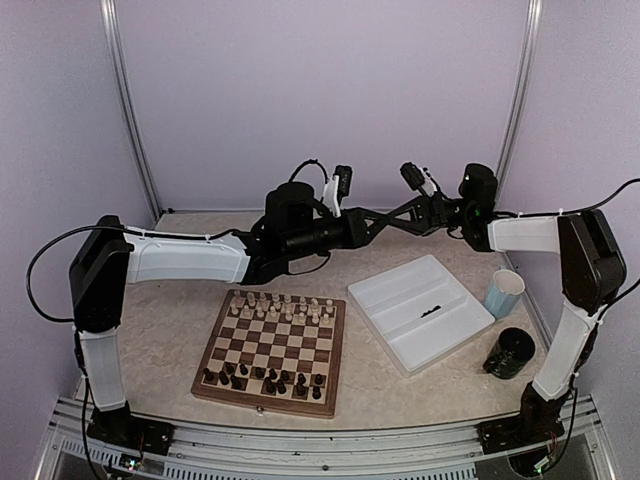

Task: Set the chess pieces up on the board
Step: Pass from the left arm to the right

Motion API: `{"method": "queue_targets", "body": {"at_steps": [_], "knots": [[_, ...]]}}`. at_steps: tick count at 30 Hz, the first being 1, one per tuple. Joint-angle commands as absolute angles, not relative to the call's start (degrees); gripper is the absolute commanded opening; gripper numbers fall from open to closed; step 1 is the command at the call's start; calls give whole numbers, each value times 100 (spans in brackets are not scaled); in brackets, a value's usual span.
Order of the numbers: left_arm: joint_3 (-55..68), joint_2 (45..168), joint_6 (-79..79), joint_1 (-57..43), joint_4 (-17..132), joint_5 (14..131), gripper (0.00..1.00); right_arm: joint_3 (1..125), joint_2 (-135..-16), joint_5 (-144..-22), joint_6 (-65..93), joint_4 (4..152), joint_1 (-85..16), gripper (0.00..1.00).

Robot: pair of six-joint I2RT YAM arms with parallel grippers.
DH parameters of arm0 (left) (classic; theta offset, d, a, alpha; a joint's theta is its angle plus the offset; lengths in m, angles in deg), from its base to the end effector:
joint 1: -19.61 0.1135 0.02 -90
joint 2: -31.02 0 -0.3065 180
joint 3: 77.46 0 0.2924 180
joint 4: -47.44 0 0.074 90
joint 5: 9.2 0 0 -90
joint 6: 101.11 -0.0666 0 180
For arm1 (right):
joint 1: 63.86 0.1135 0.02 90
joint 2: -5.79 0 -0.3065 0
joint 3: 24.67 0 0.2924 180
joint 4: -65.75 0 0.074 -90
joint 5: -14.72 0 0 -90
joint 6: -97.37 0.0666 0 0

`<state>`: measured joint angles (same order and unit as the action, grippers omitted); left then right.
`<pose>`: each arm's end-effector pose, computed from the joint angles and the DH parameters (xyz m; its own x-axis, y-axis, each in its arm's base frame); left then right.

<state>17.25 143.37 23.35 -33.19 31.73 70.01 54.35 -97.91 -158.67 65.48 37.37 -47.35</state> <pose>0.3253 -0.4493 0.3037 -0.5235 -0.2296 -0.8205 0.7269 0.3820 -0.5707 0.4028 0.1884 0.2945 -0.8020 -0.1358 -0.5816 -0.5719 -0.1061 0.8134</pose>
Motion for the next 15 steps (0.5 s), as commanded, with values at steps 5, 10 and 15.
{"method": "queue_targets", "body": {"at_steps": [5, 10, 15], "knots": [[1440, 13999, 2014, -3269, 3574, 7353, 40, 5927, -9643, -15947, 5183, 5126, -4689, 6], [881, 13093, 1872, -3153, 4738, 8337, 44, 7302, -9755, -15168, 2274, 8733, -4667, 6], [319, 12372, 2364, -2601, 6470, 9158, 45, 8467, -9929, -14136, 429, 10470, -4433, 6]]}}
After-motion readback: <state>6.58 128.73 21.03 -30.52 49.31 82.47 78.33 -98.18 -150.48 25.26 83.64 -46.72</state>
